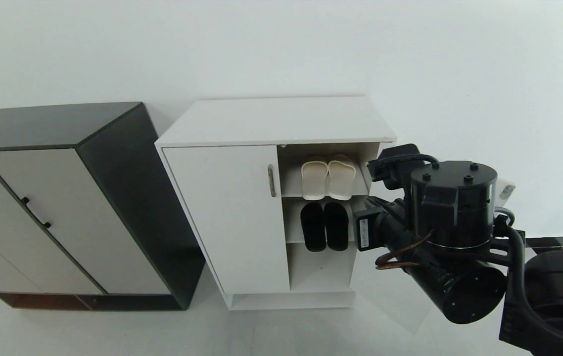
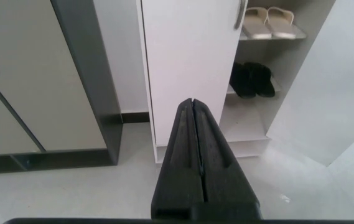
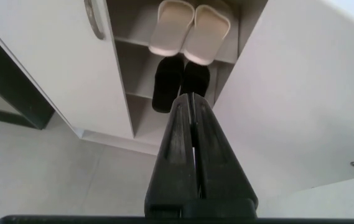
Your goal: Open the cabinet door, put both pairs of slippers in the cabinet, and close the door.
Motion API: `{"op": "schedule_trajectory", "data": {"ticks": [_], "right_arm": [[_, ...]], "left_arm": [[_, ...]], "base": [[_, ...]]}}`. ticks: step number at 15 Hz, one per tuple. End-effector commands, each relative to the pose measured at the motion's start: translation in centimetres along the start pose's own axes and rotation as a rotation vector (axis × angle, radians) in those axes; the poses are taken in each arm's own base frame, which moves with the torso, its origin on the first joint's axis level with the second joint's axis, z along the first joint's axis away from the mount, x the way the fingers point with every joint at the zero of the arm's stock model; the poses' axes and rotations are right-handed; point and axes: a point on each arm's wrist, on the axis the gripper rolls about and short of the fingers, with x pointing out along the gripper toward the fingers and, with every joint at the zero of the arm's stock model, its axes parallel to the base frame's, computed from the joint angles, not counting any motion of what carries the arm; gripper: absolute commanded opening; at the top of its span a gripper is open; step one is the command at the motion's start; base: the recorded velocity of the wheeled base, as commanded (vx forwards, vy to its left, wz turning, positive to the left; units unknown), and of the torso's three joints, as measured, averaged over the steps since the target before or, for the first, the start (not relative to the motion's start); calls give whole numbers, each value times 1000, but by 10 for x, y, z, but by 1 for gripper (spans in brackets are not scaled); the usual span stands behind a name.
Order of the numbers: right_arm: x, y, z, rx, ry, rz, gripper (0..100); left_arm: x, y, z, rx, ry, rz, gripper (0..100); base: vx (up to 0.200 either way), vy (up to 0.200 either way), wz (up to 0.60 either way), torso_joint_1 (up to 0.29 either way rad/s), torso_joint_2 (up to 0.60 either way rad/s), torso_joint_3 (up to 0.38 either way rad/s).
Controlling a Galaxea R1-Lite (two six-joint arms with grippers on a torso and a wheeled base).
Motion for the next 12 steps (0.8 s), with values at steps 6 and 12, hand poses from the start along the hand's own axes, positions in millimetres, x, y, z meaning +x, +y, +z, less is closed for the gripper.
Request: {"op": "schedule_trajectory", "data": {"ticks": [6, 12], "right_arm": [[1, 1, -1, -3, 3, 0, 0], [0, 0, -3, -6, 7, 1, 0]], "left_arm": [[0, 0, 0, 0, 1, 0, 0], [0, 0, 0, 0, 1, 0, 0]], "base": [[0, 0, 0, 234, -551, -319], [0, 0, 0, 244, -544, -300]]}}
